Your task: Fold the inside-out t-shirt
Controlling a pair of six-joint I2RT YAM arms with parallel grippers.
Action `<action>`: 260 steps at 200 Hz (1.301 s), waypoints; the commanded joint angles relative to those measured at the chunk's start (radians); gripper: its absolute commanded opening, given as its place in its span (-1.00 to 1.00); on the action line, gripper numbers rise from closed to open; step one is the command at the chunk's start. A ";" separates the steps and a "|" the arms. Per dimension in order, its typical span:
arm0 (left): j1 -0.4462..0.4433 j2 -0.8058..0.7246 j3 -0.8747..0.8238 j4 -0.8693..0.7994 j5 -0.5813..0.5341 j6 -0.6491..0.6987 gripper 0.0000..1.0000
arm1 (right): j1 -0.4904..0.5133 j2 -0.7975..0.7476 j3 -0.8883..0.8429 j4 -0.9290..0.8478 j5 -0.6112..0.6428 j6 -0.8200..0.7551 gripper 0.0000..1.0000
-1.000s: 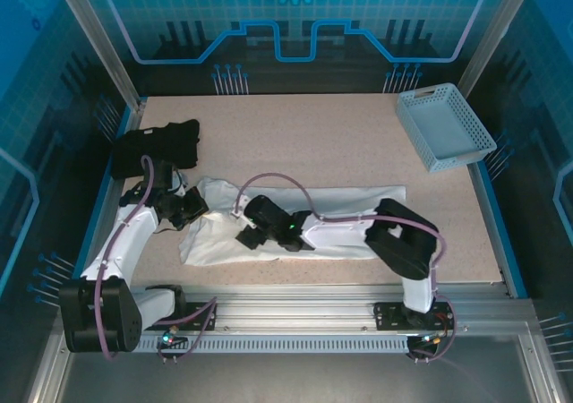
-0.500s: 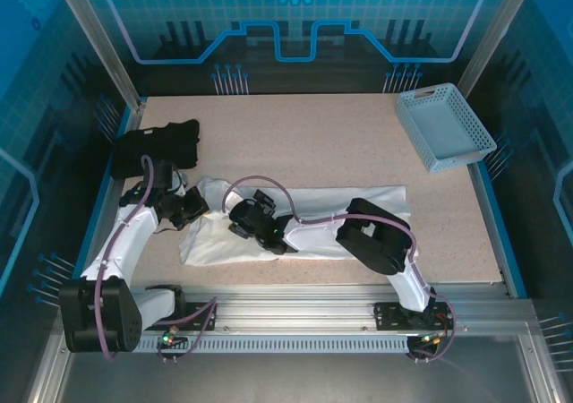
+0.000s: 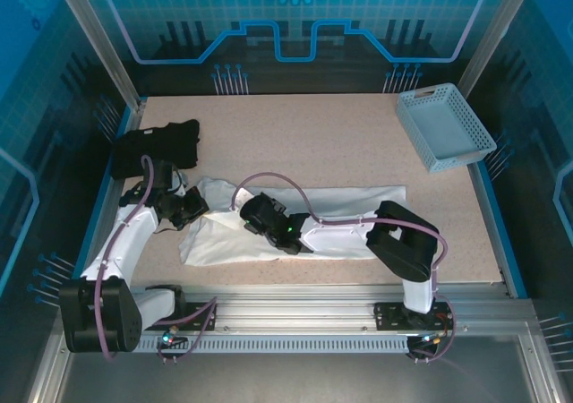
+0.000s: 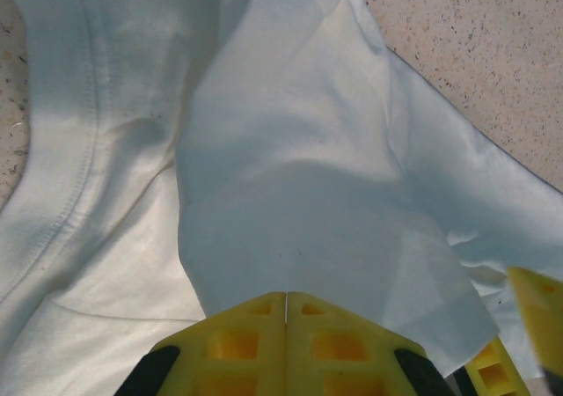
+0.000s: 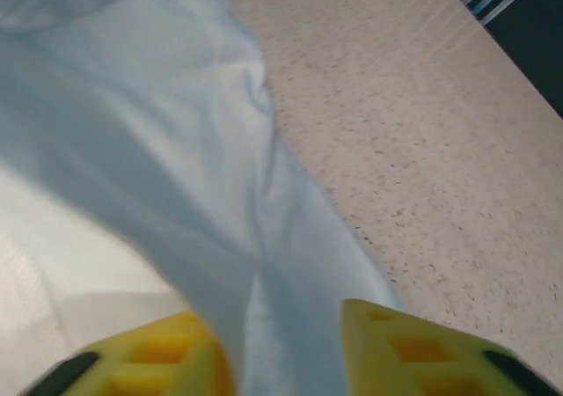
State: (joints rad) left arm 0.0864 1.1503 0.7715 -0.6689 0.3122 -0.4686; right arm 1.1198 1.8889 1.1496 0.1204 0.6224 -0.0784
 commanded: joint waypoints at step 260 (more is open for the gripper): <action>-0.195 0.224 -0.057 0.431 -0.124 -0.182 0.14 | -0.199 0.013 0.021 -0.099 -0.835 0.364 -0.31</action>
State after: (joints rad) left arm -0.1040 1.2690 0.7433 -0.3878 0.1871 -0.6117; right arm 0.9157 1.8072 1.1370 -0.0360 -0.1444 0.1909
